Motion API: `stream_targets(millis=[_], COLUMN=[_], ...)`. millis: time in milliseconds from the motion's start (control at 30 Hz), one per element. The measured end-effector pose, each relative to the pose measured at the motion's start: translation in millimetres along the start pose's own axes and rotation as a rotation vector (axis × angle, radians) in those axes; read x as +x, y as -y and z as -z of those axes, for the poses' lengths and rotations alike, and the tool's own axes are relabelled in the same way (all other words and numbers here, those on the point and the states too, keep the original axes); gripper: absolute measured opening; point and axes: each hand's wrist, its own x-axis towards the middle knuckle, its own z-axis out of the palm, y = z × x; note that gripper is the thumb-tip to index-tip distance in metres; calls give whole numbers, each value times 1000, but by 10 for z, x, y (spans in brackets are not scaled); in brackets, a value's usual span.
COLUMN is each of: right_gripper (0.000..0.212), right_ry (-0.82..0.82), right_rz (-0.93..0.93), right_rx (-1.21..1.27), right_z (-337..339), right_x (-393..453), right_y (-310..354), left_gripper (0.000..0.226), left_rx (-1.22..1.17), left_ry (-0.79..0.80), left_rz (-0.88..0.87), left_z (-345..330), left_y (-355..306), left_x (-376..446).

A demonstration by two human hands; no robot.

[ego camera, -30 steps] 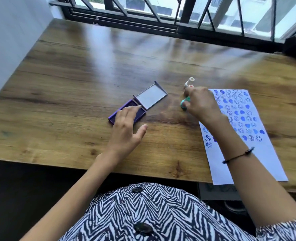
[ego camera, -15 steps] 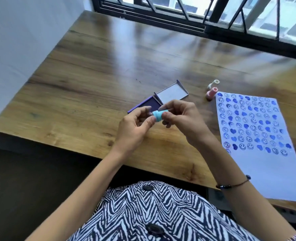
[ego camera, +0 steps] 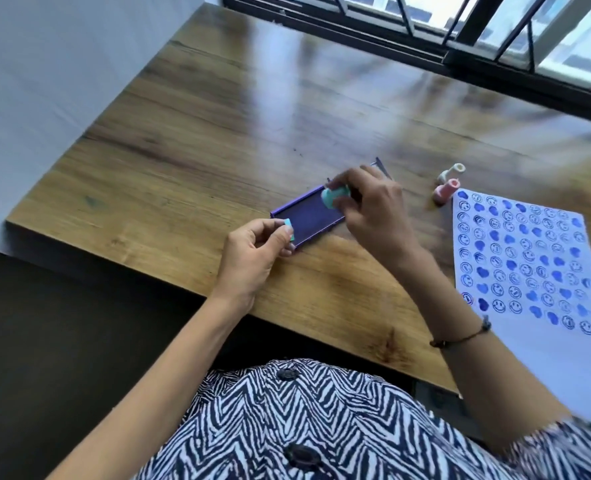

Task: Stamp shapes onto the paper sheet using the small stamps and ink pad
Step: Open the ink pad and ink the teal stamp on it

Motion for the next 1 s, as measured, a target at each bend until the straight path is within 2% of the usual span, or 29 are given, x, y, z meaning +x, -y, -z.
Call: stream_targets(millis=[200, 333, 700, 800, 1000], right_gripper=[21, 18, 19, 19, 20], right_ry=[223, 186, 365, 377, 389], right_rz=[200, 221, 236, 245, 215], right_rx=[-299, -309, -418, -457, -522], right_z=[-191, -215, -219, -204, -204], right_x=[266, 273, 358, 357, 310], right_y=[-97, -147, -38, -3, 67], left_gripper=[16, 15, 17, 9, 10], left_rx=[12, 27, 79, 86, 88], left_ry=[-24, -43, -10, 1, 28], left_rz=[-14, -14, -3, -19, -38], left_z=[-54, -21, -46, -55, -75], left_y=[-1, 2, 18, 33, 36], left_x=[-50, -37, 83, 111, 104])
